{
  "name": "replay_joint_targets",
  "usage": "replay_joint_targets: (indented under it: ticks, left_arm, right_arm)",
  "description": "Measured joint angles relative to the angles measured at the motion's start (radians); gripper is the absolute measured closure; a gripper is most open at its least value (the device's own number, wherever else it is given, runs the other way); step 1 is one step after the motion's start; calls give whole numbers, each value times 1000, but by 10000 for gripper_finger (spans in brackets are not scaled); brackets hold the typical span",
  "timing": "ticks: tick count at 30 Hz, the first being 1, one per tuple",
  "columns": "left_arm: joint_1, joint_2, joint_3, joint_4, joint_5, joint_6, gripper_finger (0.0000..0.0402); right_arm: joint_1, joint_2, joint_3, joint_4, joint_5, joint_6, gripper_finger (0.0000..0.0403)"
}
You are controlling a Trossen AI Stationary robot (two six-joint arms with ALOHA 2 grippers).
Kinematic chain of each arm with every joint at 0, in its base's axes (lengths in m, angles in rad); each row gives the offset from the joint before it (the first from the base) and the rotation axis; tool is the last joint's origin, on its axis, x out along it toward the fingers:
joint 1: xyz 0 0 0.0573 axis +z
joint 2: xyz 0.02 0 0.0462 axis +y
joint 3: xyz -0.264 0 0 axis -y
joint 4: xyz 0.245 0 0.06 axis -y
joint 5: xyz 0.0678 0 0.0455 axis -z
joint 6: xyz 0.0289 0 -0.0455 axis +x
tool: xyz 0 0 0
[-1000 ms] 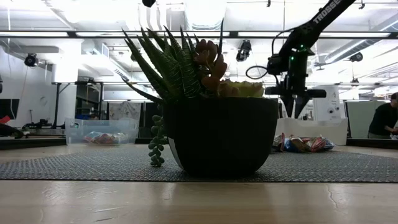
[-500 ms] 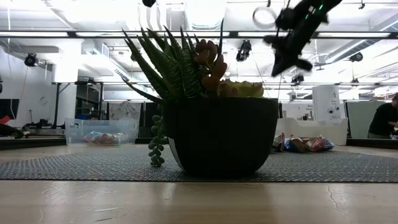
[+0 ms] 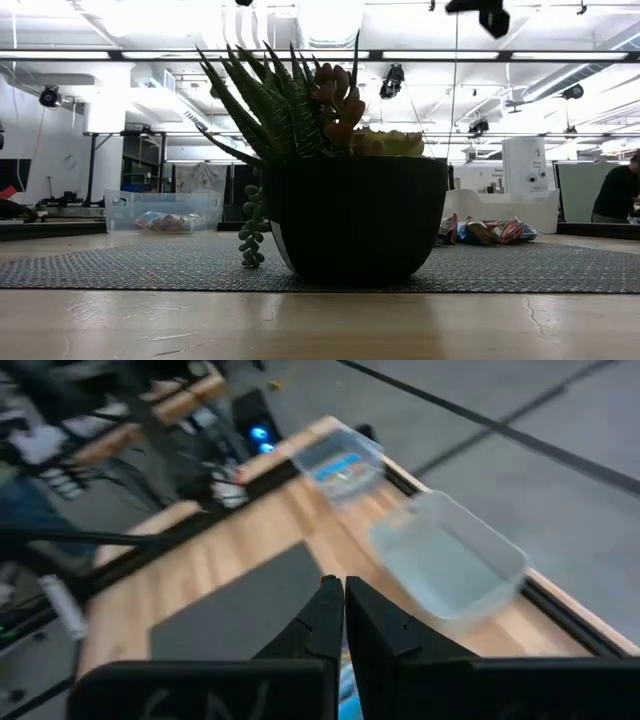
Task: Pick and place Granola Bars by type
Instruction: Put the blue granola bar into the gray bin
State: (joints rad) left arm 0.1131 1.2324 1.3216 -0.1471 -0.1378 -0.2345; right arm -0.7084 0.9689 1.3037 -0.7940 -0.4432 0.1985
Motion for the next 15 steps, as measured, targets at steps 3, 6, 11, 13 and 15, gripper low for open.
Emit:
replay_joint_targets:
  ticks: [3, 6, 11, 13, 15]
  left_arm:
    - [-3, -6, 0, 0, 5, 4, 299]
    - [-9, -9, 0, 2, 8, 5, 335]
    - [-33, -12, 0, 6, 20, 38, 392]
    - [-46, -12, 0, 6, 24, 55, 399]
    - [-58, -13, 0, 6, 26, 67, 401]
  right_arm:
    - [59, -40, -1, 0, 37, 42, 394]
    - [125, -60, -2, 0, 126, 74, 394]
    - [223, -57, -3, 1, 189, 81, 394]
    - [254, -48, -3, 1, 194, 87, 394]
    - [285, -39, -3, 2, 215, 90, 394]
